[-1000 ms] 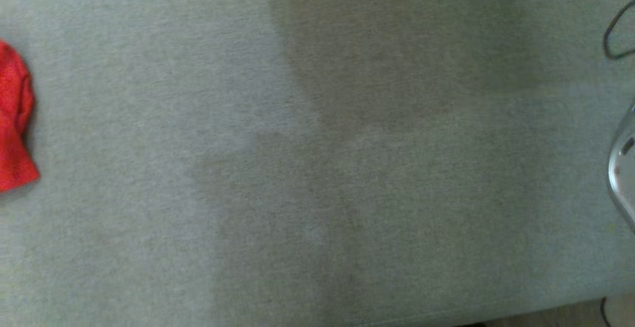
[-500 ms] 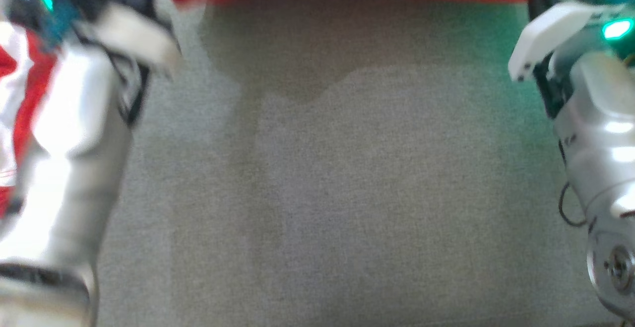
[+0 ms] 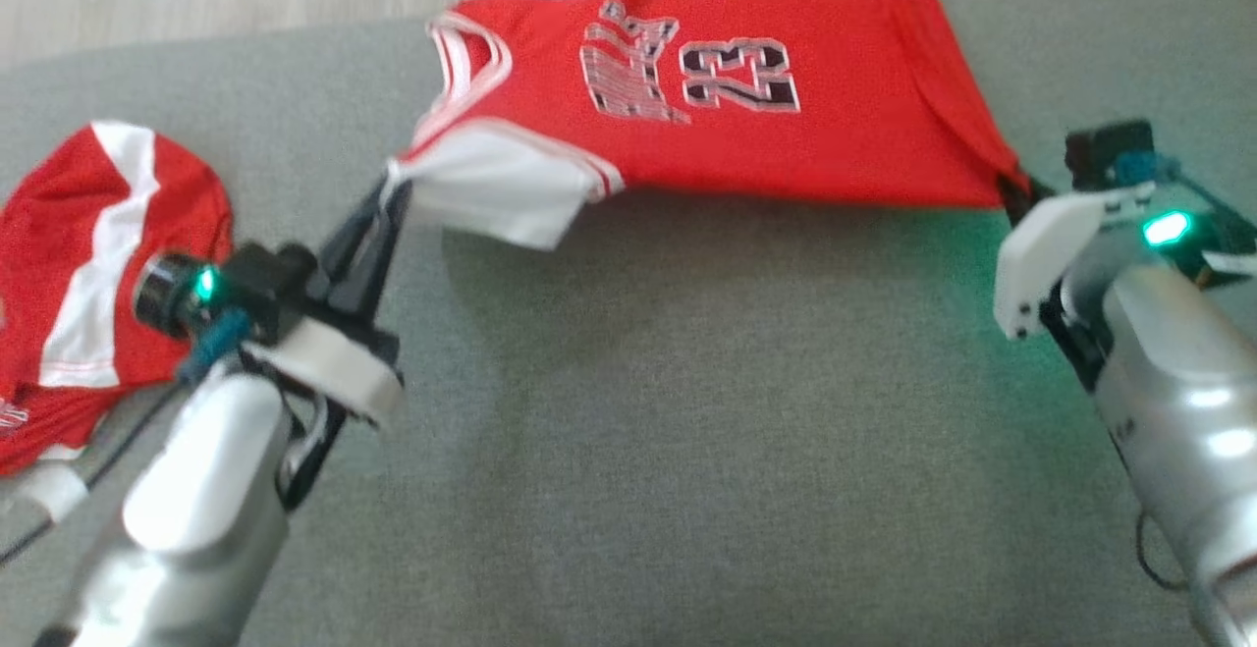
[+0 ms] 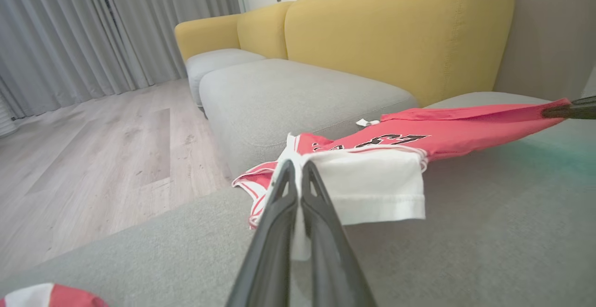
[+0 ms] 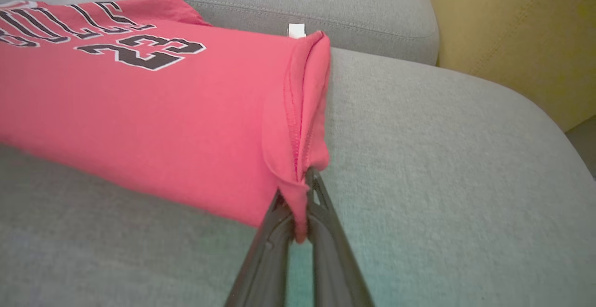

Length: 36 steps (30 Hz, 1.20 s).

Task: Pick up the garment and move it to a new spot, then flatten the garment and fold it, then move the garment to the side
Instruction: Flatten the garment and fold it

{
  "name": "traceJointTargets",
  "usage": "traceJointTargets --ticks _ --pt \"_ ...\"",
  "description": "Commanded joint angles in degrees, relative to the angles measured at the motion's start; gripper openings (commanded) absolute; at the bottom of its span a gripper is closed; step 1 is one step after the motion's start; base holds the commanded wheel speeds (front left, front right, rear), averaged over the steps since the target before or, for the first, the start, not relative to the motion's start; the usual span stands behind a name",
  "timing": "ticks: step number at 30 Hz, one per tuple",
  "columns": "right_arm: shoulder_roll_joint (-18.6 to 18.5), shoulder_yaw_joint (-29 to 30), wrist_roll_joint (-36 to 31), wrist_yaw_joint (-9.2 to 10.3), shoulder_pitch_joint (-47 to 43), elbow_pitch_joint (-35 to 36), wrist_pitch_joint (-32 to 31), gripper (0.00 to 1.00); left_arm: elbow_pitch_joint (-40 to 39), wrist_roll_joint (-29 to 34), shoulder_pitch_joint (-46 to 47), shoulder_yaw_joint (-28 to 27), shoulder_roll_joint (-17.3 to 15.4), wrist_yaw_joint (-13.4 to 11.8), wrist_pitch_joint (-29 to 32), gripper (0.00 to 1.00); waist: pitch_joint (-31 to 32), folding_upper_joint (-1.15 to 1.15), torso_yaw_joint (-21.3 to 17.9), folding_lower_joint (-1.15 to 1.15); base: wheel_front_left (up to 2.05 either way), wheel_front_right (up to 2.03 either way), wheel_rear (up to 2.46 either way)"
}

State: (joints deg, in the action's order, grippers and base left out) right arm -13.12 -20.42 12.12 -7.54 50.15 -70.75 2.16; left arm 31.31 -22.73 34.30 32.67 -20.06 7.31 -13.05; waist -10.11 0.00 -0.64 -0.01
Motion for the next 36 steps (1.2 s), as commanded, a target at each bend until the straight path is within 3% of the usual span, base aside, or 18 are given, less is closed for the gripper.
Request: traceJointTargets --ticks 1,8,16,27,32,36 --pt "-1.92 -3.5 3.19 0.05 -2.16 3.51 -0.78 0.0 -3.69 -0.63 -0.25 -1.93 -3.08 -0.91 0.59 0.0 2.09 0.0 0.18 0.01 0.0 0.0 0.0" --pt "-9.73 -13.31 14.77 0.05 -10.39 13.78 -4.54 0.0 -12.28 -1.82 -8.58 -1.06 -5.4 -2.83 3.81 0.0 6.28 0.0 0.37 0.01 0.0 0.0 0.0" --pt "-17.03 -19.25 24.34 0.05 -16.45 22.55 -8.19 0.0 -21.84 -3.08 -17.32 0.12 -7.82 -5.18 7.44 0.0 10.41 0.0 0.32 0.01 0.0 0.0 0.0" --pt "-22.86 -21.68 31.01 0.05 -22.13 31.48 -13.47 0.0 -34.17 -3.69 -27.61 2.06 -11.14 -8.85 11.91 0.0 12.74 0.0 -0.12 0.01 0.0 0.0 0.0" --pt "-23.14 -19.98 31.01 0.05 -22.58 34.58 -15.78 0.0 -36.4 -3.95 -27.93 1.02 -12.17 -10.23 12.8 0.0 11.67 0.0 -0.8 0.01 0.0 0.0 0.0" --pt "-22.4 -18.36 29.26 0.05 -21.66 35.64 -17.49 0.0 -35.94 -3.67 -25.29 0.71 -12.22 -9.84 13.39 0.0 9.75 0.0 -1.11 0.01 0.0 0.0 0.0"
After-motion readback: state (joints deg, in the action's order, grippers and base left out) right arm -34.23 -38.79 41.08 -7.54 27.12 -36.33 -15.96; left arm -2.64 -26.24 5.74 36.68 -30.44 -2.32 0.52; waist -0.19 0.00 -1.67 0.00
